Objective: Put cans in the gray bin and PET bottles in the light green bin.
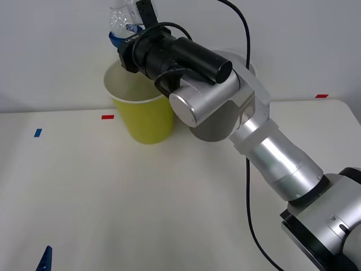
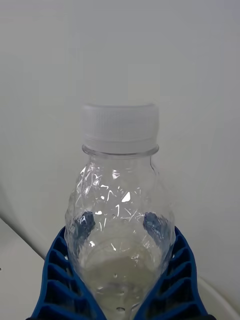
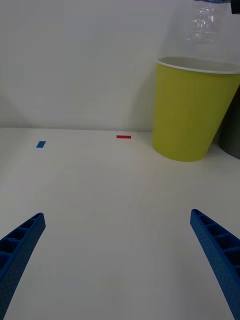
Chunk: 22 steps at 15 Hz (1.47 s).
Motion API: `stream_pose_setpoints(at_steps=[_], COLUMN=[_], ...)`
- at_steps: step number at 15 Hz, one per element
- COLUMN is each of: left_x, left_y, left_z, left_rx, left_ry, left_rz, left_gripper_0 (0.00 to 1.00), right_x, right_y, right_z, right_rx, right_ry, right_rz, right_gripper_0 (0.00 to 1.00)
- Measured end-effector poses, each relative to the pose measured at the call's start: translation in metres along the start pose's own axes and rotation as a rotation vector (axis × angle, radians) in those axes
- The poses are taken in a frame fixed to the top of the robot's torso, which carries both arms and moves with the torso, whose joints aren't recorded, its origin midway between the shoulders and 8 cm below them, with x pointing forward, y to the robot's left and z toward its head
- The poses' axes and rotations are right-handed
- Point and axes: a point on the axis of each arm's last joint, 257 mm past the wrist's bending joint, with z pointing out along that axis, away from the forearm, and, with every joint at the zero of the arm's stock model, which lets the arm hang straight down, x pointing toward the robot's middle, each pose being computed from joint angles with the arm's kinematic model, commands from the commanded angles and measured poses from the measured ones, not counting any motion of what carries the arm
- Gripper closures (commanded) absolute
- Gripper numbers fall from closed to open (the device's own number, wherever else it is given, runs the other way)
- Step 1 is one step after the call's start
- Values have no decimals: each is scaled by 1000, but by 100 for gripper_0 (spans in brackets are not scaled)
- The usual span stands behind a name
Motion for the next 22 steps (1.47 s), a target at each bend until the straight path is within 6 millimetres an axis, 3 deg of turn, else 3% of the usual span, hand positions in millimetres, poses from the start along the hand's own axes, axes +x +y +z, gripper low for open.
stream_pose_setpoints(at_steps=[1,2,3,4,7,18,22], left_x=[0,0,0,0,0,0,0], left_y=[0,0,0,0,0,0,0], left_z=[0,0,0,0,0,0,0], left_rx=[0,0,0,0,0,0,0], left_ry=[0,0,0,0,0,0,0], left_rz=[0,0,0,0,0,0,0], left_gripper_0=[0,0,0,0,0,0,0], right_x=[0,-1,-1,-2,-3,-4,-14], right_y=[0,-1,-2,-2,-1,-1,2], right_z=[0,0,0,0,1,0,-26], right_rx=[1,7,11,12,13,20,31], right_ry=[-1,-2,-4,-6,-10,-11,87], right_rz=[-2,-14,-21,-21,-15,-28,-49], right_gripper_0=[76,44,19,12,6,7,6])
